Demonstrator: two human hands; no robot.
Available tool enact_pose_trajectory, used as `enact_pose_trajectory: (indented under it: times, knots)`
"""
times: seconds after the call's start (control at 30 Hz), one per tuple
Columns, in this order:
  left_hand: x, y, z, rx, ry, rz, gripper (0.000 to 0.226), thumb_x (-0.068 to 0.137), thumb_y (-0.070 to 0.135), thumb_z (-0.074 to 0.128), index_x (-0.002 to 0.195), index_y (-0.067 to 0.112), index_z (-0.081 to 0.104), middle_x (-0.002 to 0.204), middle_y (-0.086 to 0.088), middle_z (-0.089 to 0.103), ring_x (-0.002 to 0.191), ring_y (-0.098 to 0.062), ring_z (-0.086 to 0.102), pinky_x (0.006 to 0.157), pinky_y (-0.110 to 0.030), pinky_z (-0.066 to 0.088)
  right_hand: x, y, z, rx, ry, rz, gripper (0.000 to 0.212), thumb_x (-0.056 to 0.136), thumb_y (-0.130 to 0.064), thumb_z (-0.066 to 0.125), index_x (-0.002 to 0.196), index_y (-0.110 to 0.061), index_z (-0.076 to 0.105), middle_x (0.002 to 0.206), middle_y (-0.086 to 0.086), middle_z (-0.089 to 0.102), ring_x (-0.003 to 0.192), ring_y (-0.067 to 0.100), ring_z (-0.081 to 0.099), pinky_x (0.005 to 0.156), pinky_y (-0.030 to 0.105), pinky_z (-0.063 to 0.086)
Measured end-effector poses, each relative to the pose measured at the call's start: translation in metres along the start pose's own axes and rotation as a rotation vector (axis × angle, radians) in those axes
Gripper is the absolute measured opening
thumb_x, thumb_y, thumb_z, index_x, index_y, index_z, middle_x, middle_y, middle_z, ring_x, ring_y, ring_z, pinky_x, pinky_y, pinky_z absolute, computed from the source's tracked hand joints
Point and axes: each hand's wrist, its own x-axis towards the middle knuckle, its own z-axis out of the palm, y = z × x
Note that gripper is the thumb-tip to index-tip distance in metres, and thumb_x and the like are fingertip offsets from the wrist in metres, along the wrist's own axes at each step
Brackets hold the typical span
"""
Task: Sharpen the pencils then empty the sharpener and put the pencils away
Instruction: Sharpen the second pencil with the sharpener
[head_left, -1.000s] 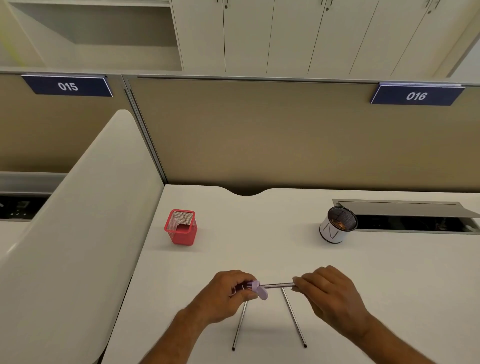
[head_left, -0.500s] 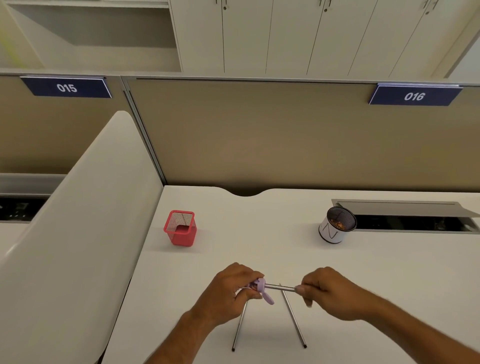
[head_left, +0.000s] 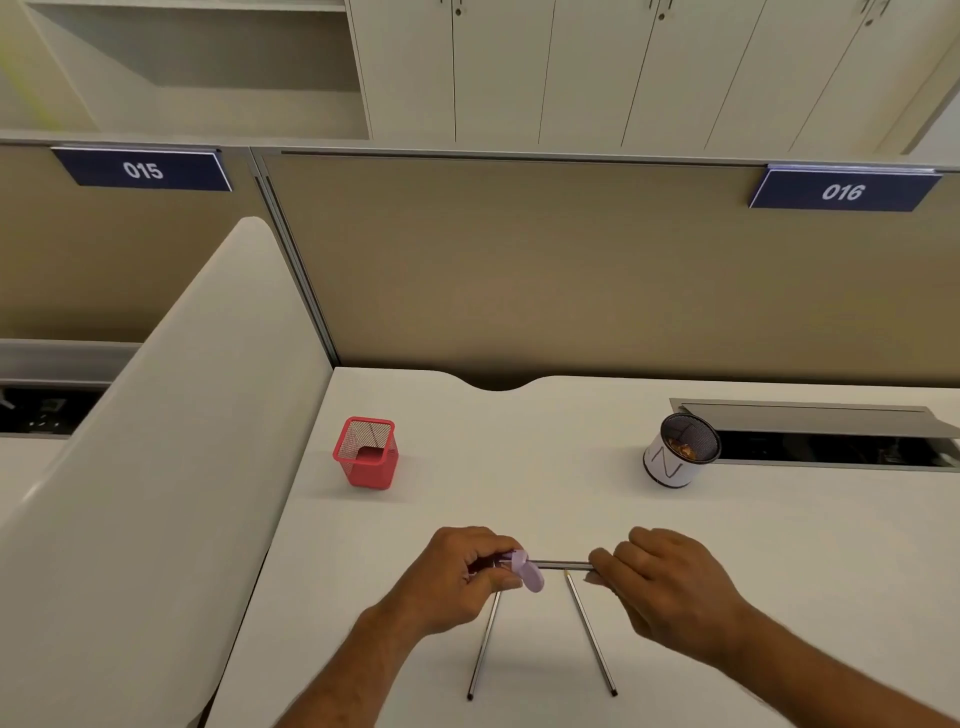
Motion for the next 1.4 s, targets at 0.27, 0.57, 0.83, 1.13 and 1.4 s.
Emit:
enact_pose_trajectory:
  times: [0.27, 0.57, 0.83, 1.13, 1.4]
  knots:
    - [0.0, 0.002, 0.002, 0.124, -0.057, 0.074, 0.01, 0.091, 0.016, 0.064, 0.093, 0.023, 0.072, 0.089, 0.006, 0.073, 0.084, -0.014, 0.062, 0.075, -0.032, 0.052, 0.013, -0.009, -0.011, 0.427, -0.593, 0.411, 0.049, 0.101, -0.05, 0.027, 0.079, -0.021, 0.06, 0.061, -0.006, 0.056, 0.058, 0.014, 0.051, 0.062, 0.033, 0.043]
    - [0.002, 0.002, 0.0, 0.006, -0.032, -0.04, 0.016, 0.089, 0.017, 0.068, 0.101, 0.025, 0.074, 0.094, 0.005, 0.074, 0.087, -0.011, 0.066, 0.075, -0.019, 0.053, 0.006, 0.0, -0.014, 0.16, -0.177, 0.113, 0.018, 0.086, -0.032, 0.064, 0.084, -0.016, 0.072, 0.062, -0.004, 0.061, 0.048, 0.02, 0.053, 0.041, 0.028, 0.043]
    - [0.002, 0.006, 0.003, 0.047, -0.055, 0.004, 0.014, 0.09, 0.016, 0.066, 0.098, 0.023, 0.075, 0.09, 0.003, 0.073, 0.083, -0.014, 0.064, 0.076, -0.033, 0.054, 0.006, -0.007, -0.012, 0.115, -0.309, 0.188, 0.052, 0.1, -0.046, 0.028, 0.074, -0.019, 0.063, 0.056, -0.004, 0.057, 0.046, 0.021, 0.051, 0.042, 0.031, 0.041]
    - [0.01, 0.009, 0.004, 0.088, -0.031, 0.078, 0.014, 0.084, 0.019, 0.068, 0.096, 0.027, 0.07, 0.088, 0.009, 0.07, 0.081, -0.011, 0.062, 0.071, -0.022, 0.05, 0.016, 0.004, -0.018, 0.596, -0.542, 0.538, 0.034, 0.086, -0.057, 0.055, 0.078, -0.027, 0.067, 0.053, -0.016, 0.057, 0.054, 0.006, 0.055, 0.058, 0.026, 0.047]
    - [0.009, 0.009, 0.003, -0.092, -0.073, -0.104, 0.013, 0.091, 0.017, 0.068, 0.102, 0.018, 0.075, 0.1, -0.001, 0.075, 0.095, -0.018, 0.069, 0.088, -0.04, 0.057, 0.003, 0.005, -0.002, -0.071, 0.041, 0.004, 0.024, 0.093, -0.029, 0.062, 0.09, -0.009, 0.075, 0.062, 0.0, 0.061, 0.05, 0.022, 0.047, 0.042, 0.032, 0.039]
